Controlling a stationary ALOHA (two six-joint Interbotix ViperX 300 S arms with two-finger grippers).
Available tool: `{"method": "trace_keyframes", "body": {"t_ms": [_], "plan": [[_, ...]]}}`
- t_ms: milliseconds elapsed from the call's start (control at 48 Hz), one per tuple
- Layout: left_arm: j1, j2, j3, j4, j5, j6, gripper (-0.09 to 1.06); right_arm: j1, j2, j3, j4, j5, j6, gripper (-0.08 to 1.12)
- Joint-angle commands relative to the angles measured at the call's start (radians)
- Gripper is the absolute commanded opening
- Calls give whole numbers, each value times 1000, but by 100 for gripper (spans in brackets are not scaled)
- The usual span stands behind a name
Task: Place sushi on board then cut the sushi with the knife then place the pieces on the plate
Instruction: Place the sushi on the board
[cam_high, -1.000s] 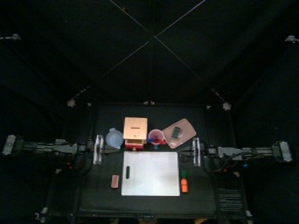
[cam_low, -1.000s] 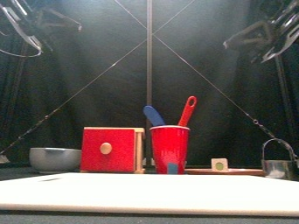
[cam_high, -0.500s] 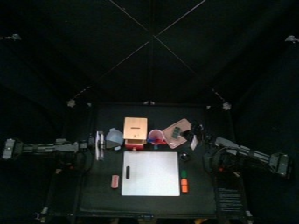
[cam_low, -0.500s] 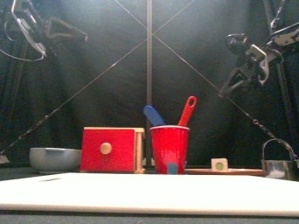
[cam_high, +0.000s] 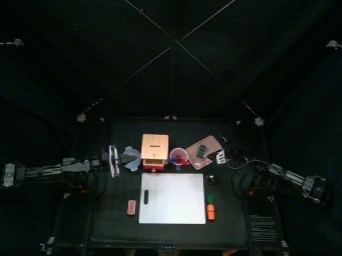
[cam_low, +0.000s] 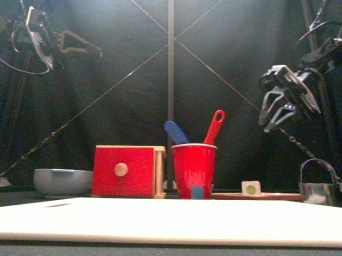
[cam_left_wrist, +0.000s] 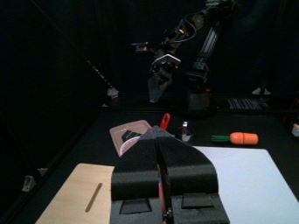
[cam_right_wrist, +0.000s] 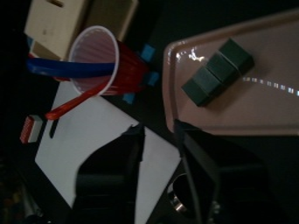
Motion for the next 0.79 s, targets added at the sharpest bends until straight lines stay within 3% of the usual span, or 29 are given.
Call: {"method": "trace_keyframes", "body": {"t_ms": [21,354,688,792], "plan": [[3,6,-17,3,-9,-2,9,-18,40,-34,-23,8,94,104],[12,14,-20,11,-49,0,9,-81,199,-115,-130,23,417,104],[69,40,-5,20,-54,0,9,-49,380,-305,-250,221,555,103],[72,41,-5,20,-54,0,9,-49,437,-356,-262,250,574,103]]}}
